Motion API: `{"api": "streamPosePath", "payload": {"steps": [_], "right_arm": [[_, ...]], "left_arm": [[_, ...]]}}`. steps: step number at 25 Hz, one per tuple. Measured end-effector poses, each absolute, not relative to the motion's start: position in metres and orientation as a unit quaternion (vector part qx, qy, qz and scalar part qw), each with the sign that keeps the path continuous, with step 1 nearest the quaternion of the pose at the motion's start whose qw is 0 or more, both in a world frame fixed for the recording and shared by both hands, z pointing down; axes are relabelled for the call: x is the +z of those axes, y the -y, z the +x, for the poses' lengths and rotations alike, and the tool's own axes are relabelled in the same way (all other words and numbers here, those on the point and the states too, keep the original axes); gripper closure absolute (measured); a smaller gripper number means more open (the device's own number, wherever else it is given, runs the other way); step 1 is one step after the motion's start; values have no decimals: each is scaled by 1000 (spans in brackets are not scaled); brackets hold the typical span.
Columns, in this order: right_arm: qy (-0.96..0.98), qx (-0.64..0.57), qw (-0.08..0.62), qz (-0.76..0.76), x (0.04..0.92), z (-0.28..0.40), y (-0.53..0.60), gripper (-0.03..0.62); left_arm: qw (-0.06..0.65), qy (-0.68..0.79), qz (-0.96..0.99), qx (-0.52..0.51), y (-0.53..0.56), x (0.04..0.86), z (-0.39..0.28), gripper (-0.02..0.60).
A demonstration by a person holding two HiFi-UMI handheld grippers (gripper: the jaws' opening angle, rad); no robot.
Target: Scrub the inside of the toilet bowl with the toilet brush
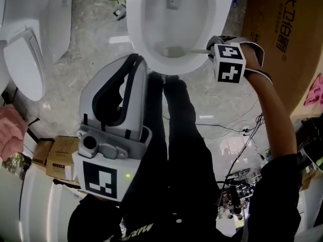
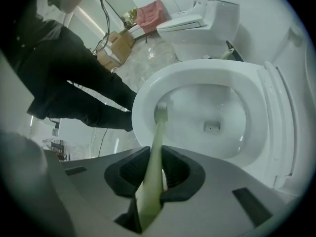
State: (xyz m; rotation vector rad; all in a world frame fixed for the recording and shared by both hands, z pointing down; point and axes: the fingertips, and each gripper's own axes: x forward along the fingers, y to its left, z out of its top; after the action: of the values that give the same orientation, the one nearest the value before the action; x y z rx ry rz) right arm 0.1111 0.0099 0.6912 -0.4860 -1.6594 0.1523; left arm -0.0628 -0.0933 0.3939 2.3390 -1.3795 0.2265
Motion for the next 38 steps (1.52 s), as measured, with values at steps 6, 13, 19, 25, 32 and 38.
{"api": "streamPosePath", "payload": {"steps": [6, 13, 19, 25, 32, 38], "right_arm": [[755, 132, 619, -172, 699, 103, -22, 507], [777, 210, 586, -94, 706, 98, -34, 507], [789, 272, 551, -10, 712, 85, -39, 507], [792, 326, 511, 73, 719, 69, -41, 507], [797, 336, 479, 150, 725, 54, -33, 507], [795, 345, 451, 211, 730, 42, -21, 507]], "left_arm": [[207, 492, 842, 80, 94, 394, -58, 548], [212, 488, 843, 81, 93, 399, -54, 548], [208, 484, 846, 83, 96, 395, -50, 548], [209, 485, 845, 82, 96, 395, -48, 548], [209, 483, 846, 81, 94, 393, -45, 548], [209, 485, 845, 83, 93, 394, -48, 548]]}}
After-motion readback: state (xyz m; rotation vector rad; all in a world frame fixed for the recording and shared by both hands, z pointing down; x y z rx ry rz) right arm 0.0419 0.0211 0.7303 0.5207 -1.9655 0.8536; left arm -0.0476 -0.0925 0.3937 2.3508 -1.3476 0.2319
